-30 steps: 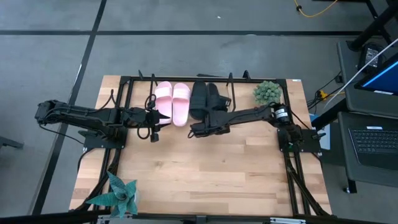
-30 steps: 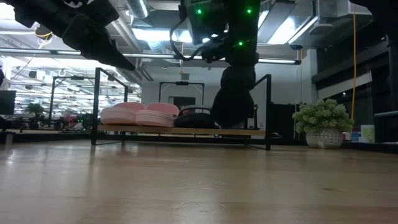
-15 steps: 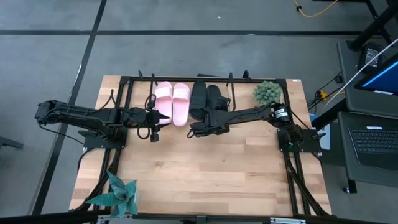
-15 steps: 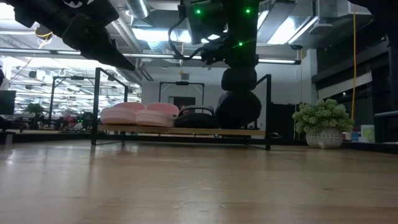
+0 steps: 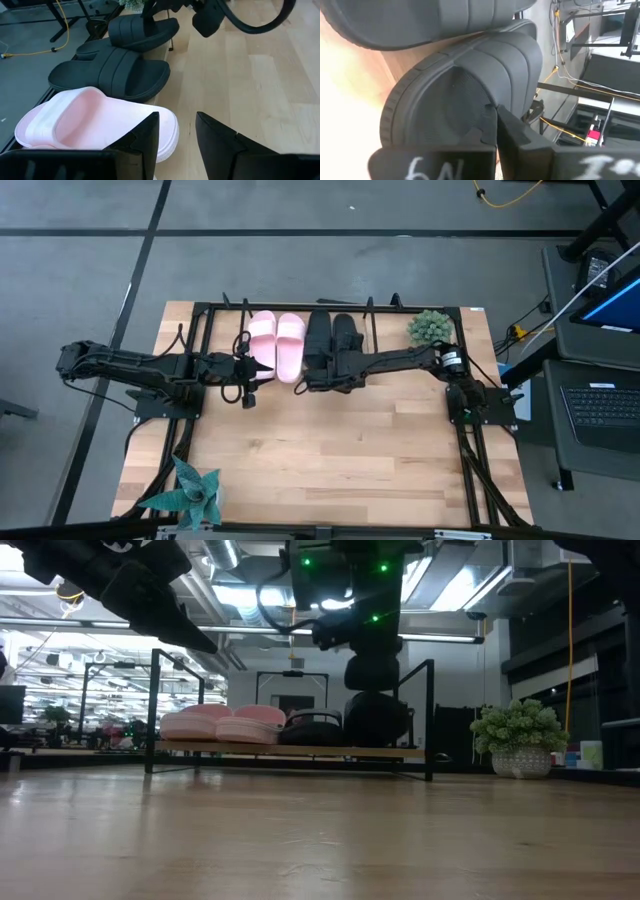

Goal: Pick and place slides into the shelf
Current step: Put the black slide on the shelf, then return to Home Position

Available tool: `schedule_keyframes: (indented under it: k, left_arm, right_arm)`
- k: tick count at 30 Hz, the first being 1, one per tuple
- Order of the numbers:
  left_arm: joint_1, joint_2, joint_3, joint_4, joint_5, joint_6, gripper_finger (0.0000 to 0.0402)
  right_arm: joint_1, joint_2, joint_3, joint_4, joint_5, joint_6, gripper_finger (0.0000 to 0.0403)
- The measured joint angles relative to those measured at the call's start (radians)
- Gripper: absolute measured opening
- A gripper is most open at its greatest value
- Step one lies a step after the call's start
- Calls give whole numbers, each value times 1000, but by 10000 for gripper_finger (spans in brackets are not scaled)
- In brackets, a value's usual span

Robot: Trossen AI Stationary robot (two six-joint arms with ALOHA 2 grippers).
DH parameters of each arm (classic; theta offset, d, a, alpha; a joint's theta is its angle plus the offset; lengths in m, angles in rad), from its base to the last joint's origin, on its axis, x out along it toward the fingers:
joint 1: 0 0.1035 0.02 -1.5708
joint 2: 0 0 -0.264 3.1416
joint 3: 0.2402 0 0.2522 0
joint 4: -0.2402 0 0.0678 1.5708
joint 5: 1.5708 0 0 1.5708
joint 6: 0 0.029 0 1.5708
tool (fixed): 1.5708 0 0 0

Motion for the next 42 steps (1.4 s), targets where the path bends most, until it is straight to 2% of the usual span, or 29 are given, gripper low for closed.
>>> schedule_keyframes:
  k: [14,21,33,37,42]
  left_arm:
    - [0,0,0,0,0,0,121]
    - [0,0,0,0,0,0,121]
    - [0,0,0,0,0,0,121]
    - [0,0,0,0,0,1,121]
    - [0,0,0,0,0,1,121]
  right_arm:
    - [-13,2,0,3,-82,0,7]
    - [-13,2,0,4,-89,2,51]
    - [-13,2,0,3,-110,-1,159]
    - [-6,2,28,2,-114,0,175]
    - [18,2,103,-6,-158,-3,175]
